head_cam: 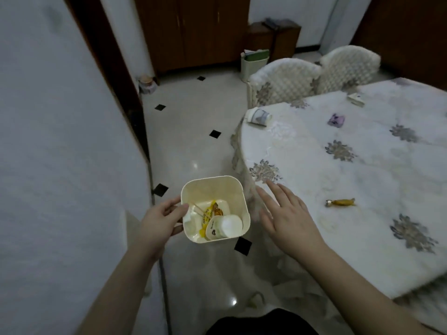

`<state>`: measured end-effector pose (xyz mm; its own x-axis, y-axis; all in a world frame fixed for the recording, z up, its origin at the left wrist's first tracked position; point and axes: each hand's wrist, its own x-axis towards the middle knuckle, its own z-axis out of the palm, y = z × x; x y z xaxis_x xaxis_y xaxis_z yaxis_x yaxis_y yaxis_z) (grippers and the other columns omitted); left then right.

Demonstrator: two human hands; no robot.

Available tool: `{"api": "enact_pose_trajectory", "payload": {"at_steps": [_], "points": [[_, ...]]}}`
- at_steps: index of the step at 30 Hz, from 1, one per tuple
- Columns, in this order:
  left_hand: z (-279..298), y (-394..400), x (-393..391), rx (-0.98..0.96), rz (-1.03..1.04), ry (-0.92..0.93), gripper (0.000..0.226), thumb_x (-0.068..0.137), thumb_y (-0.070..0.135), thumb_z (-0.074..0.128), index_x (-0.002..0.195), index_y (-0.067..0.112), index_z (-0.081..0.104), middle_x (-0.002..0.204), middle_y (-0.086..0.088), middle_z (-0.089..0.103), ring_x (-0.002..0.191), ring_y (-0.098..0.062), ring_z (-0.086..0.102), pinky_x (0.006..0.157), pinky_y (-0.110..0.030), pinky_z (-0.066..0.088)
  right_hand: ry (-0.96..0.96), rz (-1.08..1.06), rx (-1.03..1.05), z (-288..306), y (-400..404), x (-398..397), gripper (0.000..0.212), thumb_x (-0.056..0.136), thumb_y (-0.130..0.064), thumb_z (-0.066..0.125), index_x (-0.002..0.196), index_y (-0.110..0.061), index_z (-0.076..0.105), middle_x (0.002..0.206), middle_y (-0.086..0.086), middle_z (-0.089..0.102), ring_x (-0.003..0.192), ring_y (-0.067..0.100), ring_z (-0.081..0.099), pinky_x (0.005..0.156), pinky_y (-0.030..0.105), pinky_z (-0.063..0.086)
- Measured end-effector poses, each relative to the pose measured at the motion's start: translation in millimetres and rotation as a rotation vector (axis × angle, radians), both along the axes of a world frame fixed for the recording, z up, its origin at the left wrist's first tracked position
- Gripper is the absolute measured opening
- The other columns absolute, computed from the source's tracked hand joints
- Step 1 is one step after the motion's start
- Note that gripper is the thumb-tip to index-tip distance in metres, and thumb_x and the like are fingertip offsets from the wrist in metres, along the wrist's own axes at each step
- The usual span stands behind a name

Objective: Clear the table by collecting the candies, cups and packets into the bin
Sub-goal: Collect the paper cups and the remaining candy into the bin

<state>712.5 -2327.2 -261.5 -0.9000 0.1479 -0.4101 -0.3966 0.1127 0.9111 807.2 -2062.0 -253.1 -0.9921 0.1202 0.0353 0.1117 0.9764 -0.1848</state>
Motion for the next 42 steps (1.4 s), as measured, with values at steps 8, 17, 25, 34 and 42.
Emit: {"api": "enact_pose_trajectory", "payload": {"at_steps": [8,17,25,34,42], "points": [[14,98,-56,-0.013,-0.187,0.005,0.019,0.097,0.012,0.061,0.114,0.012,0.070,0.080,0.002,0.079,0.069,-0.009,0.074,0.056,-0.018,0.056,-0.025,-0.178,-0.001,-11,93,-12,0.054,0.097,-0.040,0.036,0.149,-0.031,0.025,0.158,-0.003,0.021,0.143,0.023,0.021,0.113,0.038,0.022],[7,201,-90,-0.061,-0.349,0.011,0.022,0.097,0.014,0.062,0.118,0.013,0.071,0.091,-0.009,0.077,0.077,-0.010,0.075,0.062,-0.021,0.059,-0.068,-0.328,-0.027,-42,190,-31,0.053,0.093,-0.033,0.047,0.145,-0.023,0.037,0.153,0.004,0.034,0.137,0.028,0.034,0.106,0.043,0.034],[-6,275,-121,-0.073,-0.521,-0.008,0.023,0.095,0.014,0.064,0.117,0.017,0.070,0.109,-0.024,0.071,0.078,-0.010,0.074,0.063,-0.022,0.059,-0.126,-0.425,-0.056,-70,231,-38,0.056,0.091,-0.028,0.052,0.144,-0.019,0.038,0.152,0.008,0.036,0.136,0.031,0.035,0.107,0.044,0.033],[-32,357,-173,-0.137,-0.805,-0.036,0.031,0.093,0.016,0.067,0.125,0.014,0.067,0.110,-0.025,0.069,0.079,-0.011,0.074,0.060,-0.020,0.058,-0.313,-0.643,-0.121,-110,256,-24,0.066,0.089,-0.026,0.047,0.150,-0.025,0.021,0.158,0.001,0.020,0.144,0.023,0.020,0.114,0.037,0.020],[-44,401,-190,-0.145,-1.039,0.014,0.031,0.094,0.020,0.067,0.124,0.021,0.069,0.104,-0.020,0.071,0.091,-0.023,0.074,0.072,-0.028,0.061,-0.336,-0.715,-0.165,-138,255,-24,0.063,0.089,-0.014,0.042,0.149,-0.022,0.023,0.158,0.003,0.021,0.144,0.024,0.018,0.116,0.039,0.015]]}}
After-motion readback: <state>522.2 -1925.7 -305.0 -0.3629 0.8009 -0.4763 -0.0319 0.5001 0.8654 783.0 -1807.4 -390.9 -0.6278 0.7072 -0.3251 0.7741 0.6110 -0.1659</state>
